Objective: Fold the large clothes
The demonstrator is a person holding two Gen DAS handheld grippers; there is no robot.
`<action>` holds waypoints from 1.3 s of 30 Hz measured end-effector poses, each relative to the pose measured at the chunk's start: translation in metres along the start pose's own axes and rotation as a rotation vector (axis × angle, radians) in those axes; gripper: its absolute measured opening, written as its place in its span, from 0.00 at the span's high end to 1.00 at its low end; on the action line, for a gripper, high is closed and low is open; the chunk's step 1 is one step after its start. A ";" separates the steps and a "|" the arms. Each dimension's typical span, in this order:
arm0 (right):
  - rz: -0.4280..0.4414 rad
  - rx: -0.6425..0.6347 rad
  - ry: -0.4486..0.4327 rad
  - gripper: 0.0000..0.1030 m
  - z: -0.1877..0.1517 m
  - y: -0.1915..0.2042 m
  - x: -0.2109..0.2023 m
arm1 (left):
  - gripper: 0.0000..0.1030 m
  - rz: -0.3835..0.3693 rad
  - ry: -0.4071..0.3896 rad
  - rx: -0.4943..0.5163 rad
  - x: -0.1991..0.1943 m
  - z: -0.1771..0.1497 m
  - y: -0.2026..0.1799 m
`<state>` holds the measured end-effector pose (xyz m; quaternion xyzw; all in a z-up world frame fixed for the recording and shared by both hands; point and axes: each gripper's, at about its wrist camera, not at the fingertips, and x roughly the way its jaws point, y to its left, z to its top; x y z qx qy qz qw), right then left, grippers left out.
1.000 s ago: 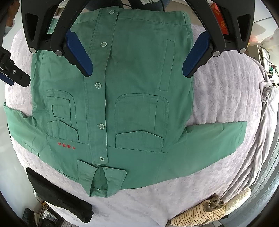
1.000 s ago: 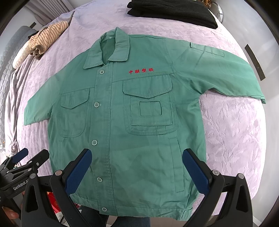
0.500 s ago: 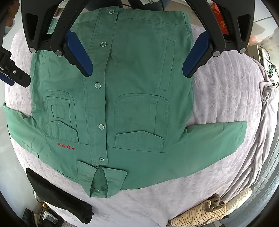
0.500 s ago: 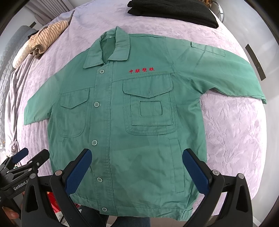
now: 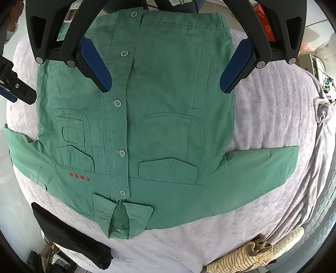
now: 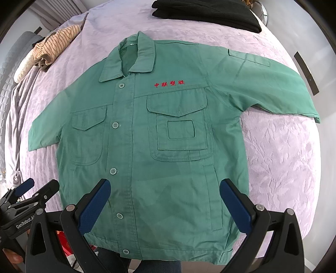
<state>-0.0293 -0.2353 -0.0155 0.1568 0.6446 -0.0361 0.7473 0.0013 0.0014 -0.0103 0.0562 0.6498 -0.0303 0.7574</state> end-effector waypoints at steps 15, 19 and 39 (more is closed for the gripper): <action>-0.012 0.006 0.006 0.00 -0.001 0.001 0.001 | 0.00 0.001 -0.018 0.006 0.004 0.001 0.003; -0.014 0.005 0.008 0.00 0.000 0.002 0.002 | 0.00 0.014 -0.024 0.011 0.005 0.001 0.004; -0.034 0.011 0.016 0.00 0.002 0.006 0.005 | 0.00 -0.027 -0.012 0.002 0.013 0.003 0.014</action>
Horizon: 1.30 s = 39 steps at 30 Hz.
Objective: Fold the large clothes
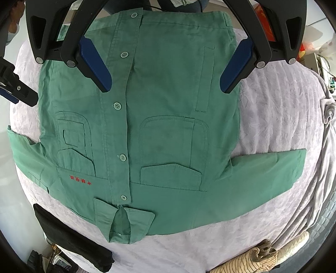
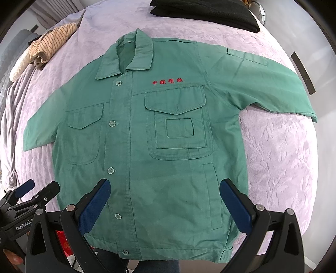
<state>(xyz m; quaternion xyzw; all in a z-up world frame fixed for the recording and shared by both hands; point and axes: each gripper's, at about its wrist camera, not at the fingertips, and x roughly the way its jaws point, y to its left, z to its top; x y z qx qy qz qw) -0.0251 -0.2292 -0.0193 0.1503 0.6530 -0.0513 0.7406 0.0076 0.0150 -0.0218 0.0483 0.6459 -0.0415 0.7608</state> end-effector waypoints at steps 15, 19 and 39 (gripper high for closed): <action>0.292 0.042 0.026 0.00 -0.001 0.056 0.046 | 0.00 -0.187 0.016 -0.199 0.064 0.021 0.109; 0.310 -0.044 0.089 0.00 -0.001 0.100 0.076 | 0.00 -0.174 -0.030 -0.290 0.095 0.031 0.173; 0.362 -0.224 0.097 0.00 -0.001 0.208 0.135 | 0.65 -0.113 -0.261 -0.707 0.191 0.083 0.427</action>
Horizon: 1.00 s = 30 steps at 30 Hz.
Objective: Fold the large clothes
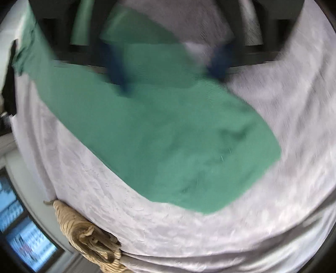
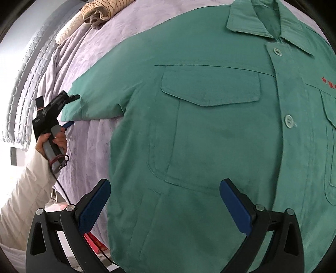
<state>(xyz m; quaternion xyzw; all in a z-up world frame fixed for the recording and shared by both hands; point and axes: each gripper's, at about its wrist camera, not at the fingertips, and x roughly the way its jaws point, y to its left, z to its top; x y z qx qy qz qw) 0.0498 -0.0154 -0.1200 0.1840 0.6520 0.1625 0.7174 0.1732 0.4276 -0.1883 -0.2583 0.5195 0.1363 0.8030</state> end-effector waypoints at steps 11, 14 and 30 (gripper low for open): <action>0.020 0.008 -0.081 0.00 -0.005 -0.015 -0.024 | 0.94 -0.313 -0.118 0.252 -0.085 -0.017 -0.085; 0.023 0.035 -0.123 0.00 -0.009 -0.031 -0.042 | 0.94 -0.439 -0.109 0.415 -0.115 -0.040 -0.154; -0.099 0.370 -0.293 0.00 -0.057 -0.191 -0.128 | 0.64 -0.275 0.156 1.068 -0.043 -0.299 -0.393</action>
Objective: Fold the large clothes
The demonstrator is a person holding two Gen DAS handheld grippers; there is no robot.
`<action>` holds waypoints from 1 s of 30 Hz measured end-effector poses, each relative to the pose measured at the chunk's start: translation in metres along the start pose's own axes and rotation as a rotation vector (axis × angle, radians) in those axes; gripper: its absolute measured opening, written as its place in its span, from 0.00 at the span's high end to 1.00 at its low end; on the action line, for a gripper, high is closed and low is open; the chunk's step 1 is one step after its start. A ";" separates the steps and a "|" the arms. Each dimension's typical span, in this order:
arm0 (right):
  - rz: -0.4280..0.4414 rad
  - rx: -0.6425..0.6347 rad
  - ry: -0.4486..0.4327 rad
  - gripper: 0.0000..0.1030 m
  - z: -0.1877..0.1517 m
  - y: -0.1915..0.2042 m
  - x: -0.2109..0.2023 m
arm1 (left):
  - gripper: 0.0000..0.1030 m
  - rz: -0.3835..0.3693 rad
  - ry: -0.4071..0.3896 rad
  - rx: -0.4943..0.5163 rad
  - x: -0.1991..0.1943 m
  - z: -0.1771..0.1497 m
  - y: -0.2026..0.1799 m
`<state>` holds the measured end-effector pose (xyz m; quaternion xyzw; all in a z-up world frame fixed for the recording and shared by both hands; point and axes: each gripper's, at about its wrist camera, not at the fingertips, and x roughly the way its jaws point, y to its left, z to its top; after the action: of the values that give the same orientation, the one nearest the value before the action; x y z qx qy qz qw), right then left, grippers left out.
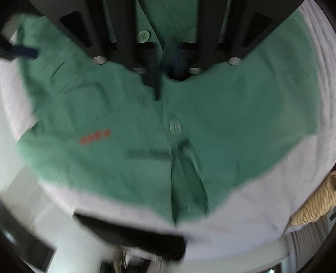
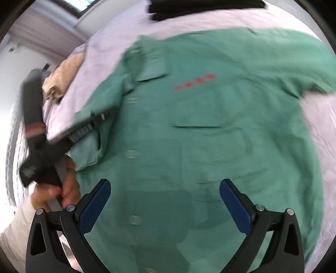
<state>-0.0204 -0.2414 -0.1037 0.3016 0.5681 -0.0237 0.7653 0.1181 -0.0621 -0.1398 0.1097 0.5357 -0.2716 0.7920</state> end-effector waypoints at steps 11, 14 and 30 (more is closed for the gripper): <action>-0.085 -0.157 -0.041 0.00 0.032 0.025 0.000 | 0.06 0.157 -0.110 -0.028 -0.081 -0.068 0.042; -0.092 -0.348 -0.057 0.00 0.044 0.085 0.016 | 0.06 0.315 -0.088 -0.134 -0.102 -0.106 0.096; -0.111 -0.440 -0.232 0.91 0.087 0.157 0.073 | 0.00 0.510 -0.040 -0.446 -0.065 -0.138 0.196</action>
<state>0.1390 -0.1332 -0.0852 0.0911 0.4837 0.0241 0.8701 0.0981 0.1851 -0.1591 0.0588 0.5217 0.0572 0.8492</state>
